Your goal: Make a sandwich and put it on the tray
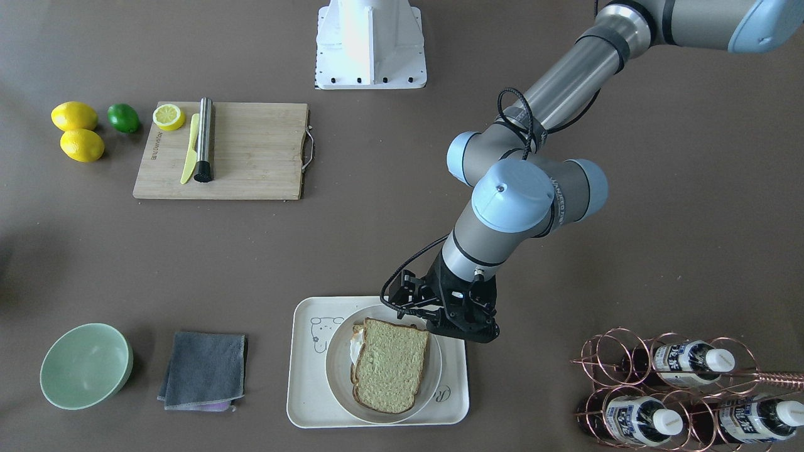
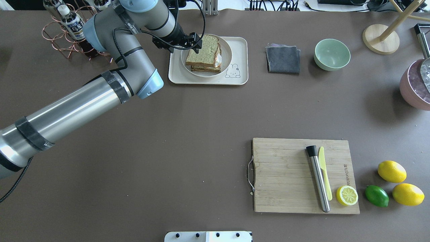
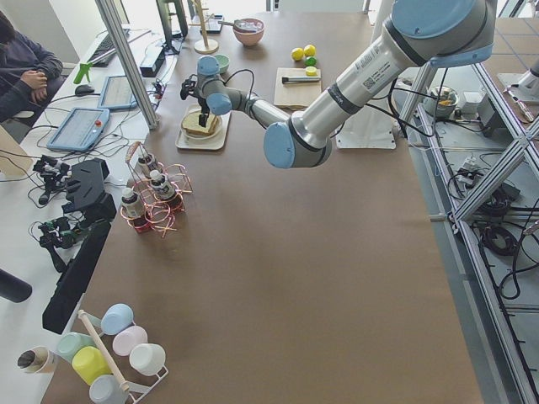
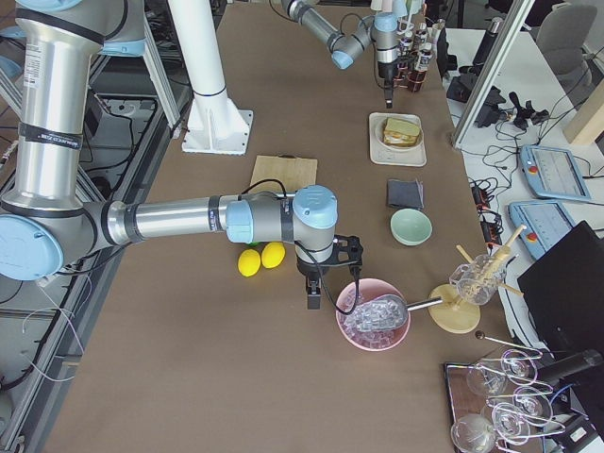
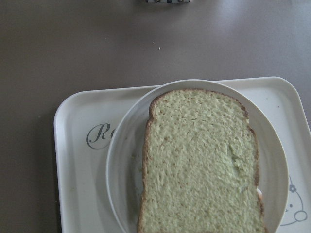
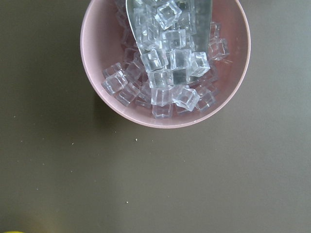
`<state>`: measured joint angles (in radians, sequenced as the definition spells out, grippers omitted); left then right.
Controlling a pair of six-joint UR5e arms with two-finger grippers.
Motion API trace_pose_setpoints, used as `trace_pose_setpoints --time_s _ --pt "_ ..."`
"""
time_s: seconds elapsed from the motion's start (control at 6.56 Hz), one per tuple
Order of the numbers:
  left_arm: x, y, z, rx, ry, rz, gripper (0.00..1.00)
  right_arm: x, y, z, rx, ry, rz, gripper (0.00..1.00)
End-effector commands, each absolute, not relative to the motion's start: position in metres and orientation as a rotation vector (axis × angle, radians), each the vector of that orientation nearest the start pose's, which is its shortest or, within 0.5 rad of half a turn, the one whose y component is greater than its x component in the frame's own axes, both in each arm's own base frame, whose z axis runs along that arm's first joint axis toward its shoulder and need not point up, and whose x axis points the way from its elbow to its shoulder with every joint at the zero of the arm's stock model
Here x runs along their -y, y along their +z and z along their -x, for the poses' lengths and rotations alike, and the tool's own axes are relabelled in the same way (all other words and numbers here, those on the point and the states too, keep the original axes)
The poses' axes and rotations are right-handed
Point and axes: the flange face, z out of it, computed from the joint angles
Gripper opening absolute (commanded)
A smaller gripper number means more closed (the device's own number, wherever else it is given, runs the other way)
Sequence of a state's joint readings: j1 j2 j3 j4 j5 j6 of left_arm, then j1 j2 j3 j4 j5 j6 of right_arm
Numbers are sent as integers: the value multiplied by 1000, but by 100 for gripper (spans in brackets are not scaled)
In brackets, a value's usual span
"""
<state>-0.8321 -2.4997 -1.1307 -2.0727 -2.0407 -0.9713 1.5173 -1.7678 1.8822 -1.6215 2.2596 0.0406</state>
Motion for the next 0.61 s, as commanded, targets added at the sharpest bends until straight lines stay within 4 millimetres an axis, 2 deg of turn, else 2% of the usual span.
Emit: trace_pose_setpoints --time_s 0.0,0.15,0.31,0.46 --pt "640 227 -407 -1035 28 -256 98 405 622 -53 639 -21 -1 100" --pt "653 266 -331 -1055 81 -258 98 402 629 -53 640 -16 13 100" --pt "654 312 -269 -1039 127 -287 98 399 631 -53 639 -12 20 100" --pt "660 348 -214 -1009 155 -330 98 399 632 -53 639 -13 22 100"
